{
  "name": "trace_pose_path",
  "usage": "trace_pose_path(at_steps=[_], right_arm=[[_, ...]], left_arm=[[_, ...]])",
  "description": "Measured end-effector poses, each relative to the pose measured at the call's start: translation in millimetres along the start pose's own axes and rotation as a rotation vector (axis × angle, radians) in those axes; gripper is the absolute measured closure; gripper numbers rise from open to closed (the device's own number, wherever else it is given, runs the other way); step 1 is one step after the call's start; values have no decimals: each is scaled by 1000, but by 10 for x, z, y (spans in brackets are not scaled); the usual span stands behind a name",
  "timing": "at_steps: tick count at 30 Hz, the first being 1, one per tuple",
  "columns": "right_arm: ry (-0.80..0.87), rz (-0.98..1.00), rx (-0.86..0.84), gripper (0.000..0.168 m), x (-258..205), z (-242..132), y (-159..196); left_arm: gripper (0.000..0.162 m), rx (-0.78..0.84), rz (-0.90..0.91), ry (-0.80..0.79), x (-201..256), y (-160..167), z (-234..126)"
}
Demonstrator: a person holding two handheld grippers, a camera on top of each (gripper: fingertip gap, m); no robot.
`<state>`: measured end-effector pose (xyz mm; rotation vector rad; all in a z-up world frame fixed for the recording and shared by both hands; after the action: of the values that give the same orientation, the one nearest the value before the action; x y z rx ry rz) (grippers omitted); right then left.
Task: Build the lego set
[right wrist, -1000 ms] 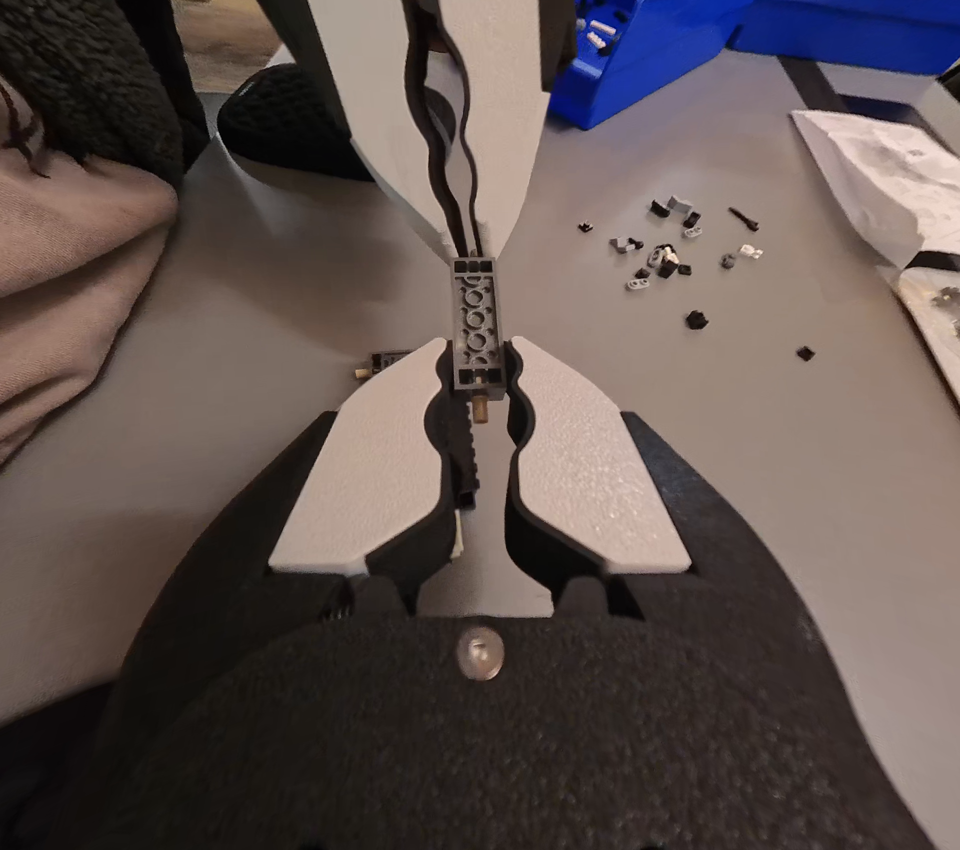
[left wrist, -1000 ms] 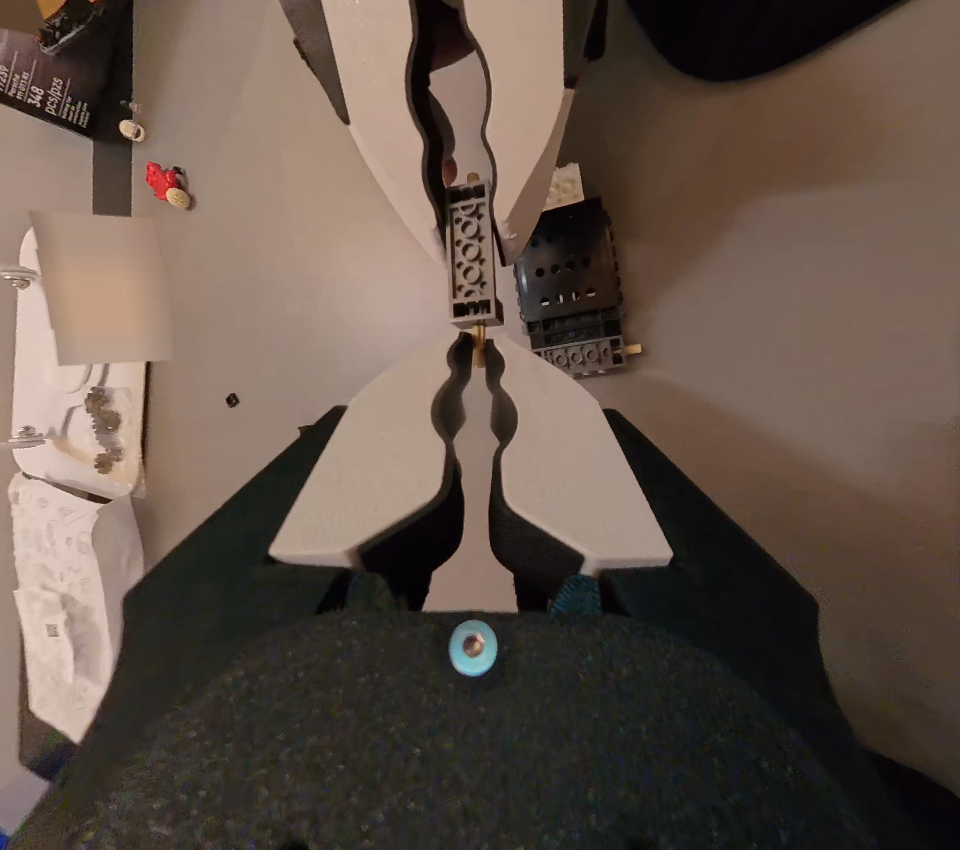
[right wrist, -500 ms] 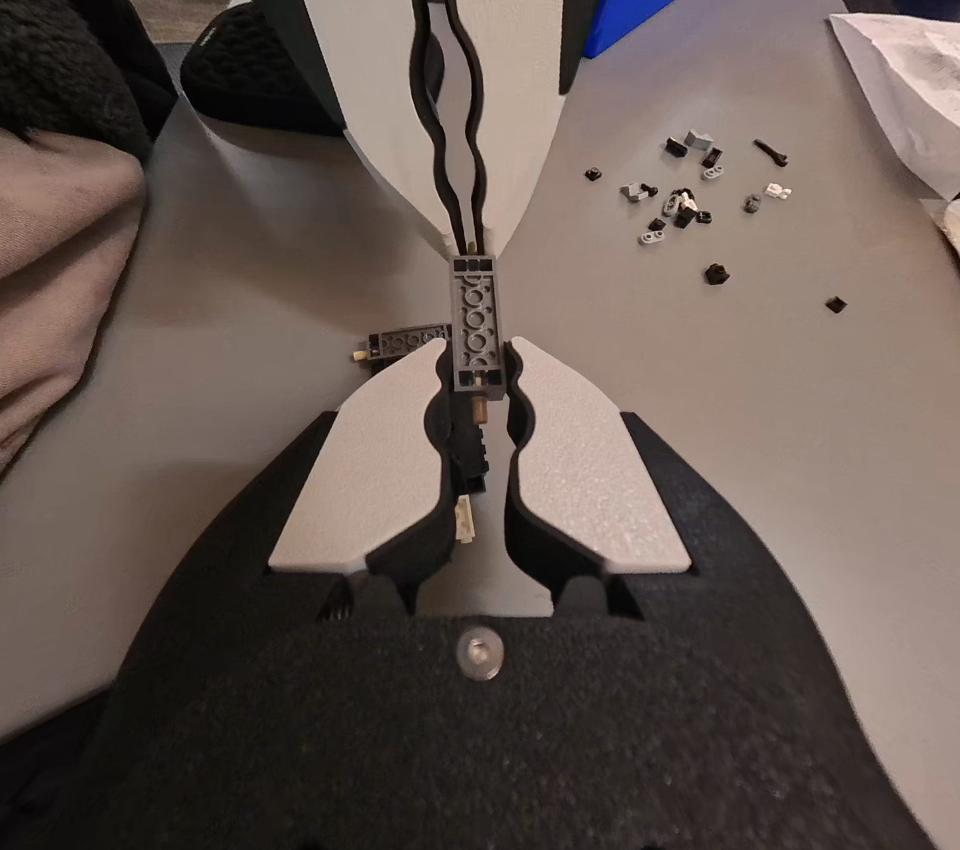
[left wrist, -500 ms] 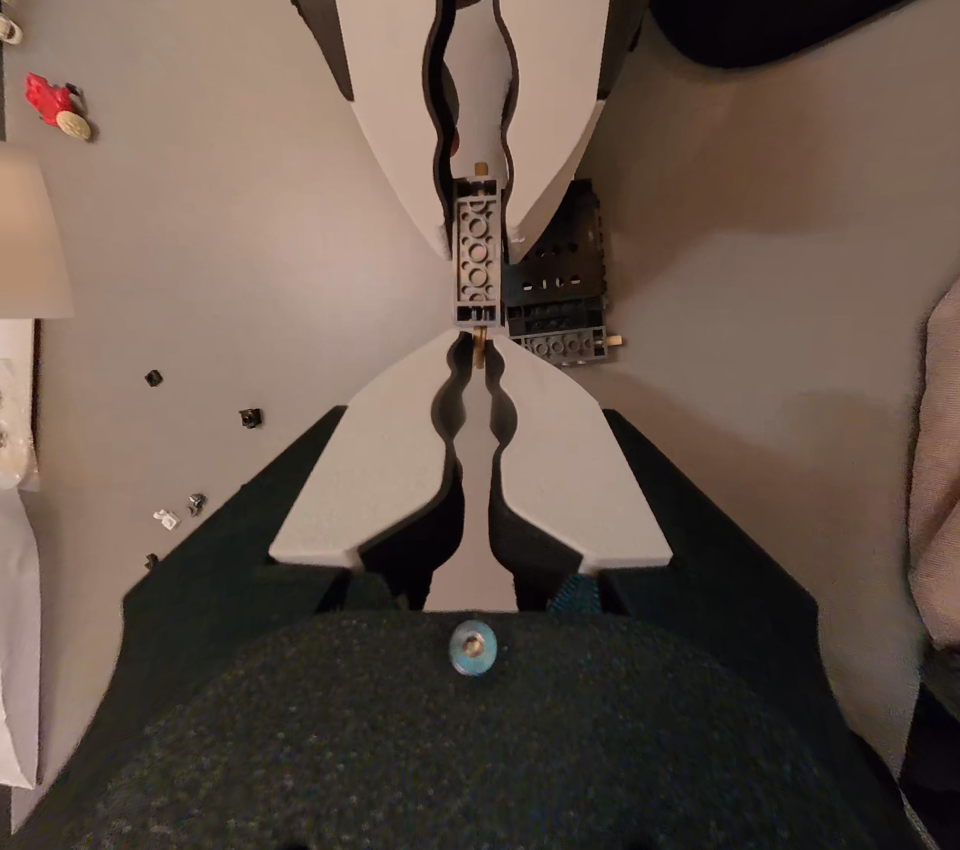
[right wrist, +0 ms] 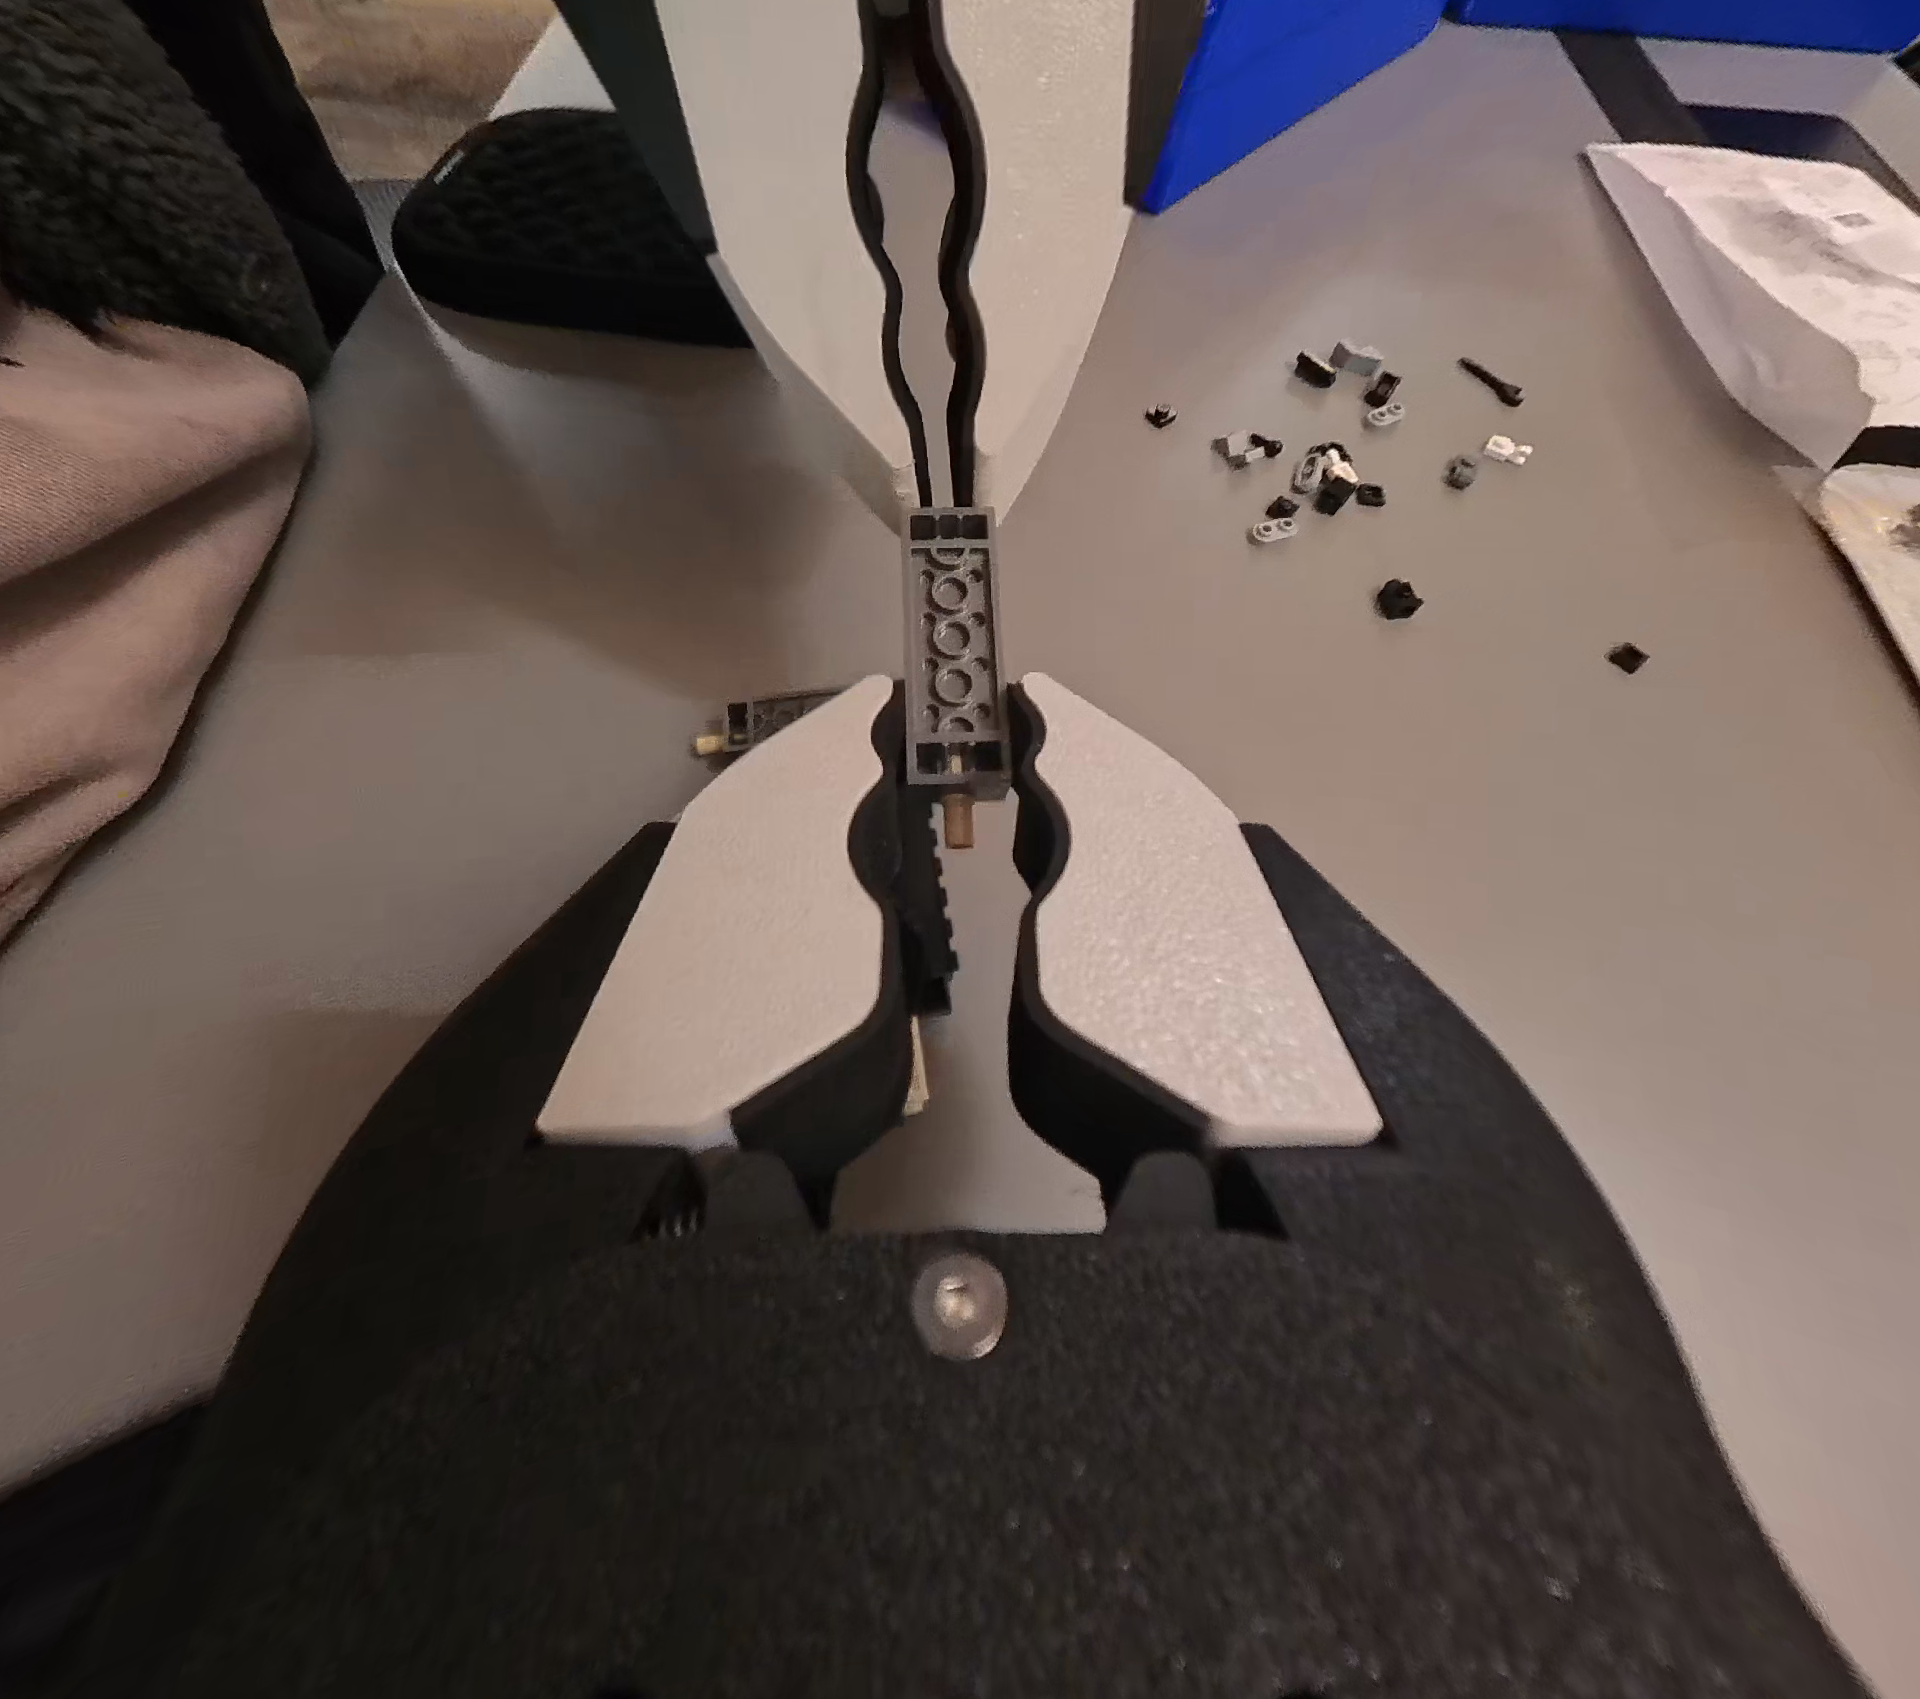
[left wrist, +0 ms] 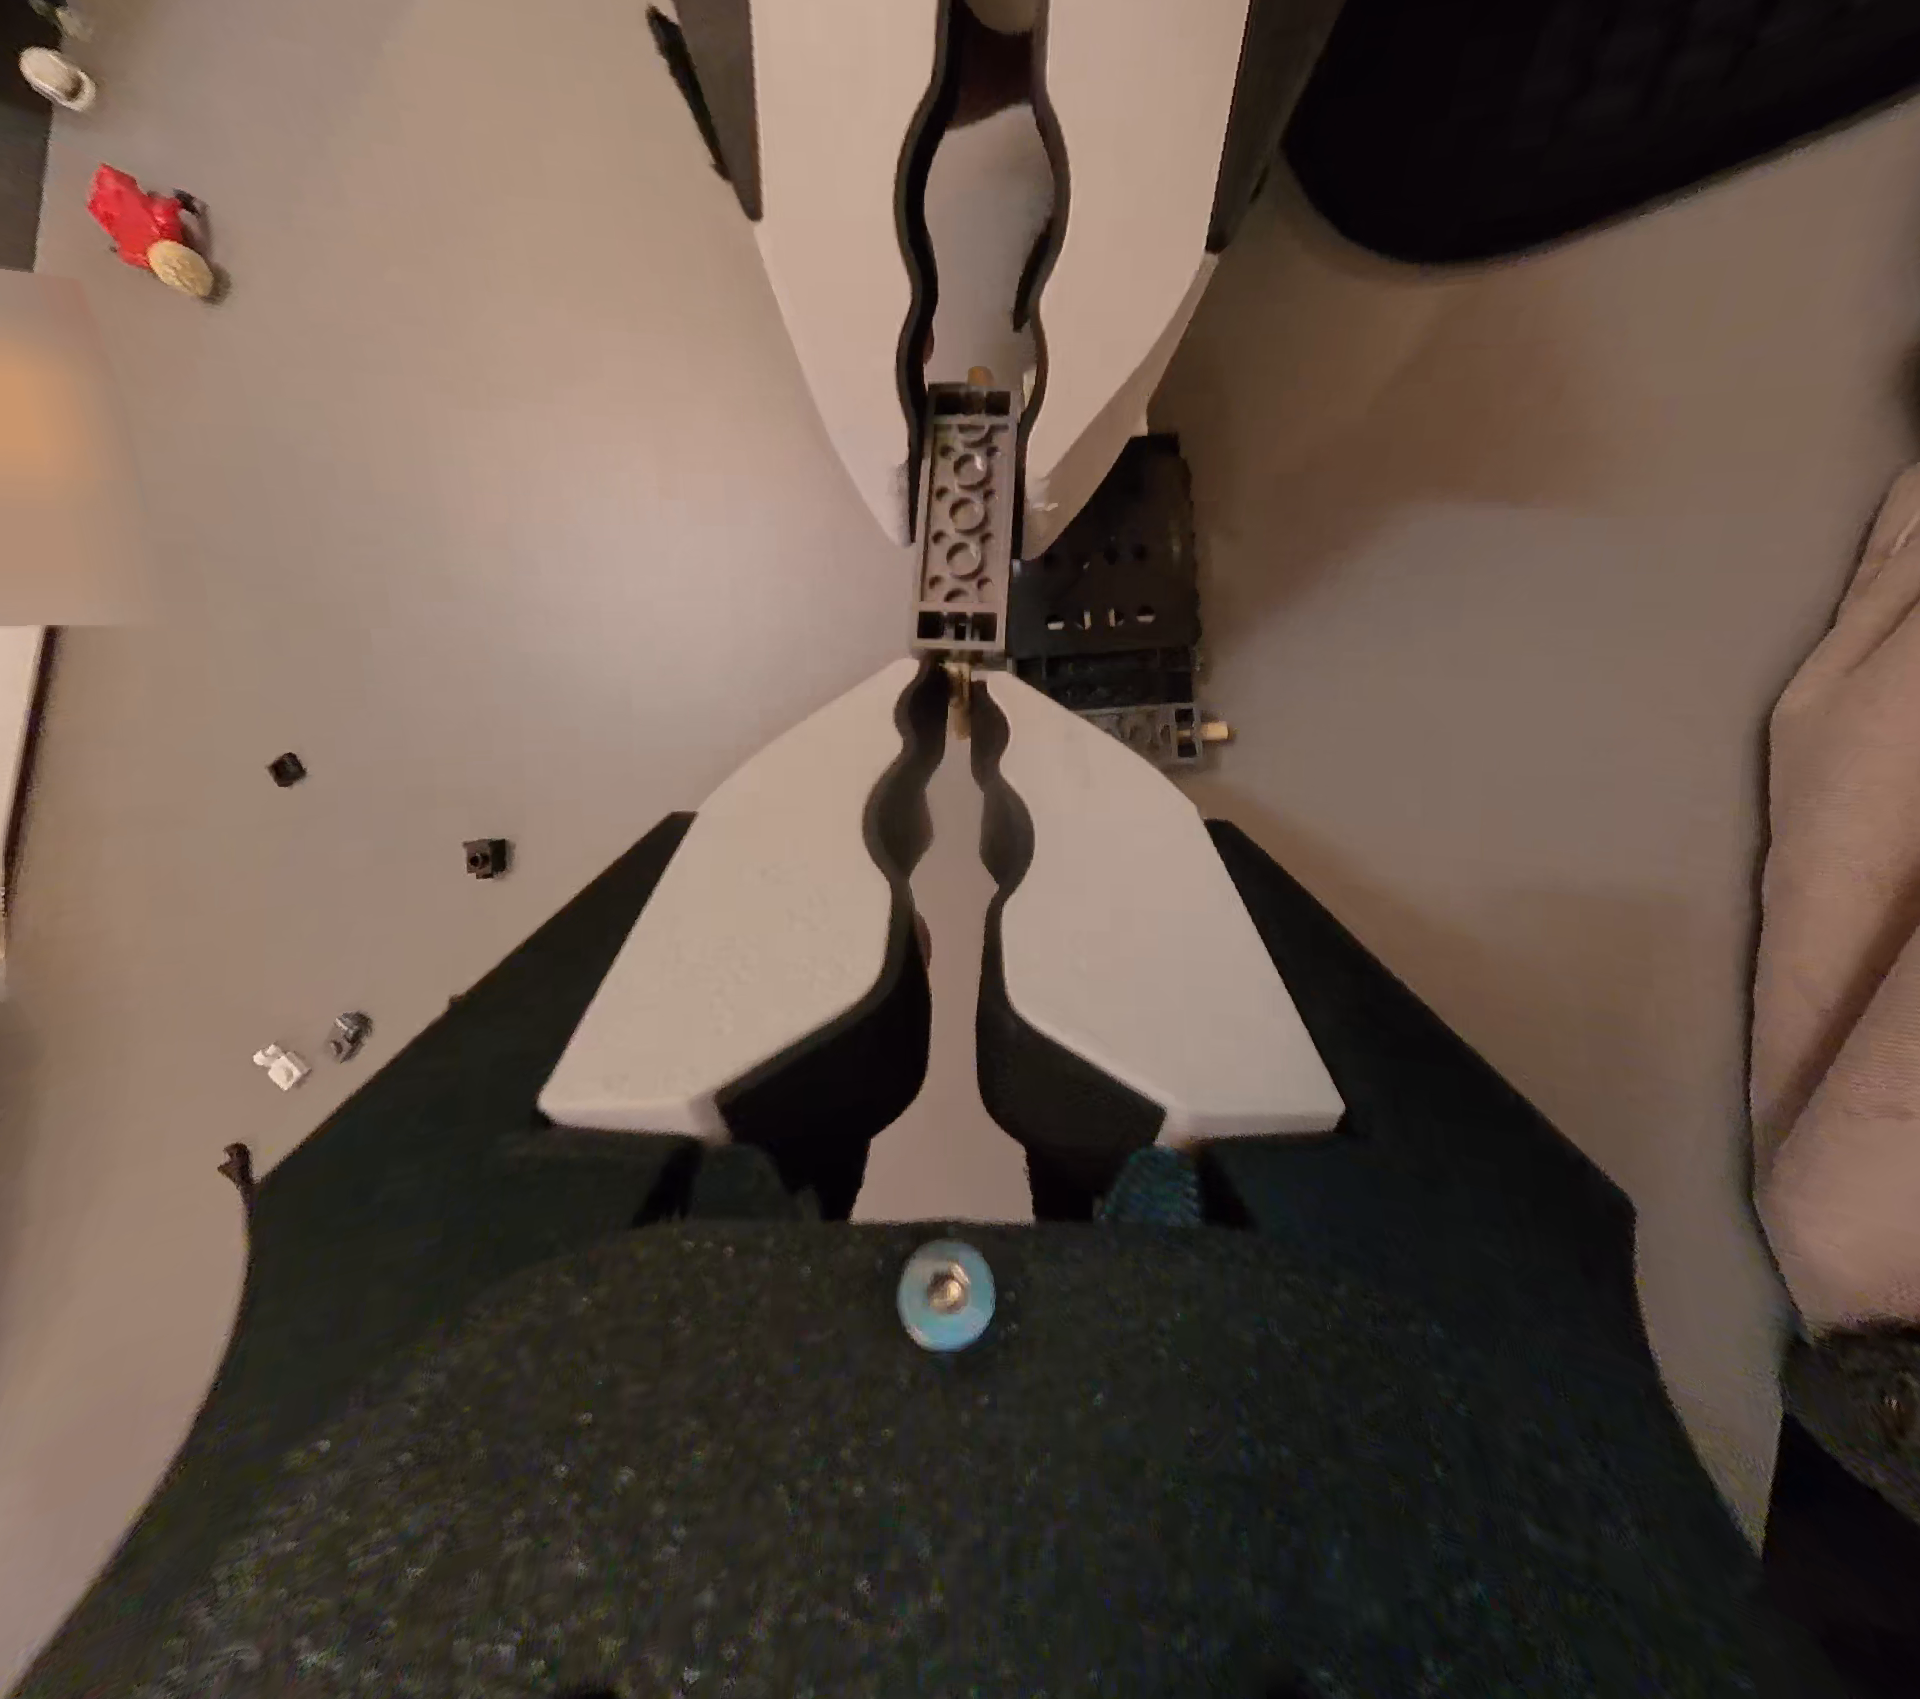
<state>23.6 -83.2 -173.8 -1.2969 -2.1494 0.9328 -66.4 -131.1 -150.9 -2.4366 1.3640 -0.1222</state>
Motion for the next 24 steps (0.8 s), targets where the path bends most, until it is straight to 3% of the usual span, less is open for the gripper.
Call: trace_pose_path(at_steps=[12, 15, 24], right_arm=[[-17, 30, 217, 151, 63, -187, -73], [-28, 37, 267, 151, 72, -234, -87], [-36, 57, 321, 151, 125, -286, -55]], left_arm=[[157, 180, -1, -46, -62, -111, -252], [147, 228, -5, -53, -69, -136, -311], [142, 299, -24, -63, -112, -65, -422]])
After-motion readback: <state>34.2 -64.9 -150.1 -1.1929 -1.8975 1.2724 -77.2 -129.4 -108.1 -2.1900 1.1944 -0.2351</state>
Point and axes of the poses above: each gripper's, where its closed fingertips meet, z out along the fingers, y out of its underside, x = y × z across the jaws, the point moved 6 cm from there along -z, back along the fingers, and after that the axes turned 14 degrees about -x, right-handed, at the moved point
